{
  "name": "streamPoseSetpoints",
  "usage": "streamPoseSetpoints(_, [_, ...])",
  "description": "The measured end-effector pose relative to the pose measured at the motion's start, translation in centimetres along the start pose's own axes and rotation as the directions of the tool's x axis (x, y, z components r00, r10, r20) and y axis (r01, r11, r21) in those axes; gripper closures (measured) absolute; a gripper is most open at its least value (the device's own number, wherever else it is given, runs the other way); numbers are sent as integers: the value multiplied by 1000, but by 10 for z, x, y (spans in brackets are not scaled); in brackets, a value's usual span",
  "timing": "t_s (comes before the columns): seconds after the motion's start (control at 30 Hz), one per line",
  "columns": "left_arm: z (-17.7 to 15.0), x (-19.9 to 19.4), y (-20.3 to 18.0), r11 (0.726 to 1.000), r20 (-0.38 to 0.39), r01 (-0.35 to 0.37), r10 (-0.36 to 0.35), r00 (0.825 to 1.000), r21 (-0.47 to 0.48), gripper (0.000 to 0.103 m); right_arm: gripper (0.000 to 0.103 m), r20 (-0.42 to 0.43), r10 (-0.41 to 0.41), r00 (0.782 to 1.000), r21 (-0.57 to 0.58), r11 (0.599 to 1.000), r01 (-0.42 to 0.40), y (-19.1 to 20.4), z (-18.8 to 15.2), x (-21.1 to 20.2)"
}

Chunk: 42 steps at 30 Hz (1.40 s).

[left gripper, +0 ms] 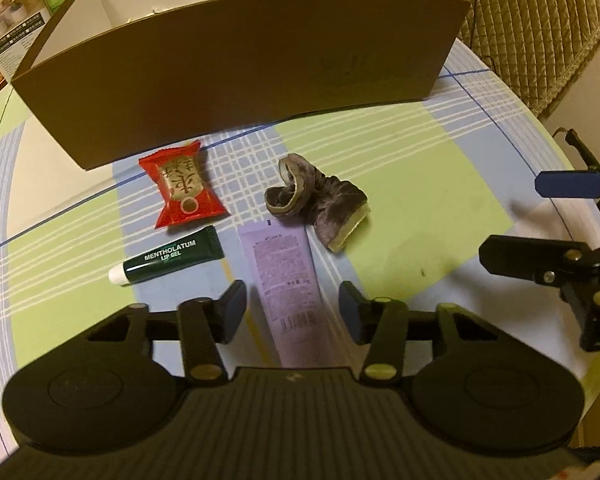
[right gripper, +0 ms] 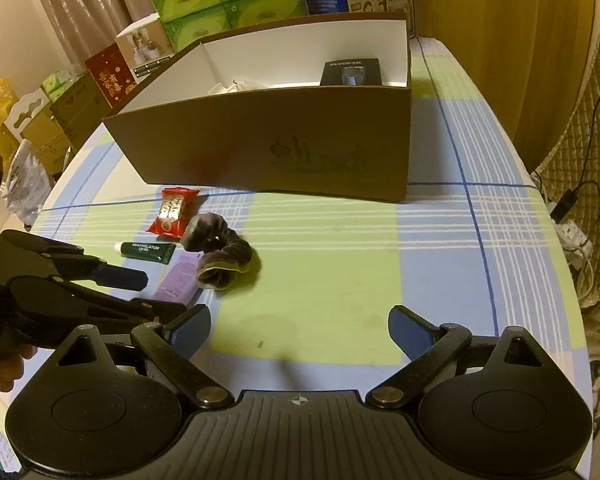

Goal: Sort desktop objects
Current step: 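Grasp the purple ASAKA tube with the left gripper while right grasps the brown scrunchie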

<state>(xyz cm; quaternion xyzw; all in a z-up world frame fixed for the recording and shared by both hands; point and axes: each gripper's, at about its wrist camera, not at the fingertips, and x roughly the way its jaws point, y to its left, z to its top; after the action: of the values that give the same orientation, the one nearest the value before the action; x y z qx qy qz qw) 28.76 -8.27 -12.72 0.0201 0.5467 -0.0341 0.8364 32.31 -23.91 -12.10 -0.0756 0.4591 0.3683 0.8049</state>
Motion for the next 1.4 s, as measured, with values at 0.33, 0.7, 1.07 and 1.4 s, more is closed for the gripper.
streamPoseSetpoints(0.33, [-26,-12,20,999,-11,-14,13,1000,-31,77,9,-15,28,999,-18,999,-28,4,1,9])
streamPoseSetpoints(0.7, [-72,-33,77,973,-31,-110,106,994,-204,77,9,-37,81,996,-63,995,-84,25,5,27])
streamPoseSetpoints(1.07, [-66,-27,113,947,-26,-159,158,987,-280,75,15,-37,124,992,-78,989,-126,60,26,69])
streamPoseSetpoints(1.4, [-56,-13,119,948,-35,-166,162,986,-272,72,43,-60,48,997,-112,992,-54,72,35,111])
